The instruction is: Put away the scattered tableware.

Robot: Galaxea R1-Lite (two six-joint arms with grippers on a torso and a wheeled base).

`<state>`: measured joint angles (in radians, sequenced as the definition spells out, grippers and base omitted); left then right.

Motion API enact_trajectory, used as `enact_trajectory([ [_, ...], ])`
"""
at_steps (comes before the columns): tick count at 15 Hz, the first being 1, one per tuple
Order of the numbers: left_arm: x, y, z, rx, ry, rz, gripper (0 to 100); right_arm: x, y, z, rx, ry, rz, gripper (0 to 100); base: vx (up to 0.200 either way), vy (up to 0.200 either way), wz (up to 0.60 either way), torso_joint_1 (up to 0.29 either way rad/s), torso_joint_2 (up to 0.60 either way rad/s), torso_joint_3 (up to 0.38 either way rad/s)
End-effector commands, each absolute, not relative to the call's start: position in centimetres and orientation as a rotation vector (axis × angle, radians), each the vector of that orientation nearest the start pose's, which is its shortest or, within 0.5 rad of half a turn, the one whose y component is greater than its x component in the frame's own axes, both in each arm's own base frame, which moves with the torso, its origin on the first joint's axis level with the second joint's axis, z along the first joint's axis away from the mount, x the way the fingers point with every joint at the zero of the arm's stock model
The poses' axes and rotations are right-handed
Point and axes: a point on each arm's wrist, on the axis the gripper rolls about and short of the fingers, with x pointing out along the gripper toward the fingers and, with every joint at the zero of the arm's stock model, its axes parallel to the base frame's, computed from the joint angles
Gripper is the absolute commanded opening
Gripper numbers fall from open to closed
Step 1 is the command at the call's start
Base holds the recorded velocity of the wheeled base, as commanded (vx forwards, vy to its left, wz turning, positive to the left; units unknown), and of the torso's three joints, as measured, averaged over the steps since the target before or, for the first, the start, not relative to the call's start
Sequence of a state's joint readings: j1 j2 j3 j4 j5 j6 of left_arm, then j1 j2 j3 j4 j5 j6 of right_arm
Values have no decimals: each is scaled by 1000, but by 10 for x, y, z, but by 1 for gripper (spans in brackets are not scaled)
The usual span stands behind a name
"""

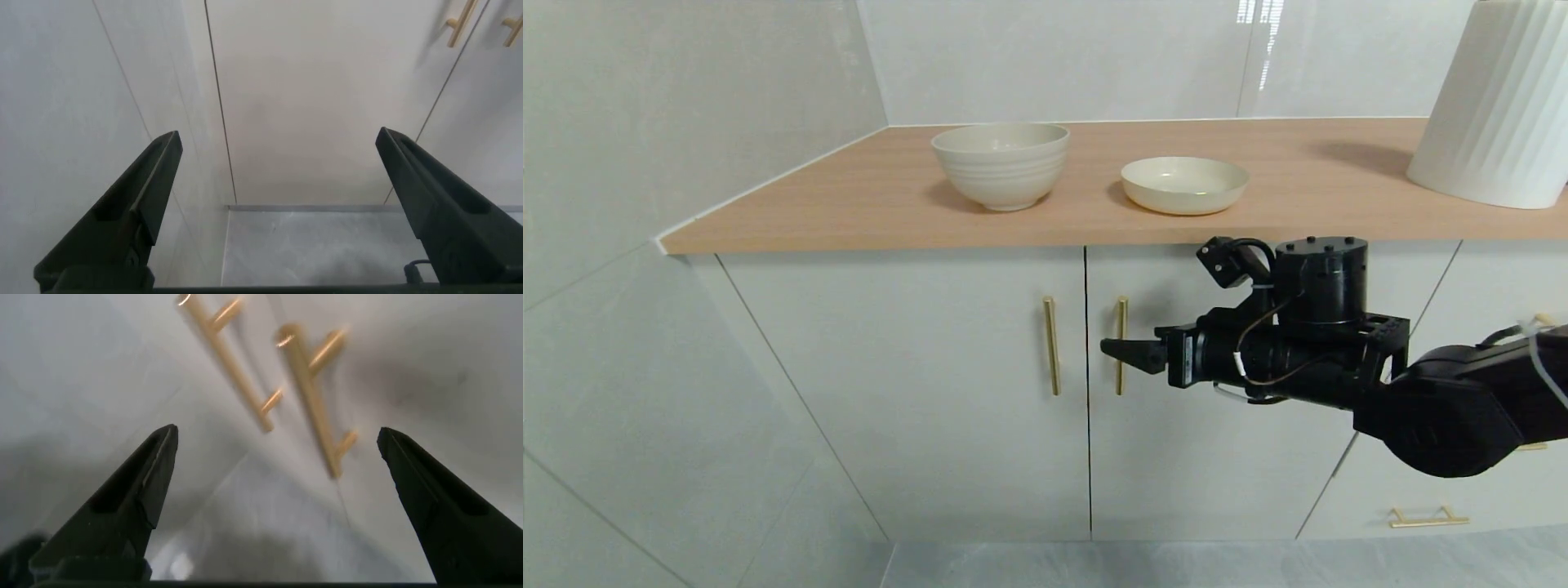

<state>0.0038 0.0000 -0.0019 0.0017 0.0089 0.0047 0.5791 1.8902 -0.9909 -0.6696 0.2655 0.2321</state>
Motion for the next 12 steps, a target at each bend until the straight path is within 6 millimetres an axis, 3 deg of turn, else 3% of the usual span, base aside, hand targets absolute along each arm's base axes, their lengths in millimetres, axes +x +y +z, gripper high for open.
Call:
enact_trajectory([
  [1, -23, 0, 76, 5, 2, 14, 100, 305, 215, 154, 190, 348, 813, 100, 0, 0, 0, 0, 0, 0],
  [12, -23, 0, 76, 5, 2, 14, 100, 298, 241, 148, 276, 302, 830, 100, 0, 0, 0, 0, 0, 0],
])
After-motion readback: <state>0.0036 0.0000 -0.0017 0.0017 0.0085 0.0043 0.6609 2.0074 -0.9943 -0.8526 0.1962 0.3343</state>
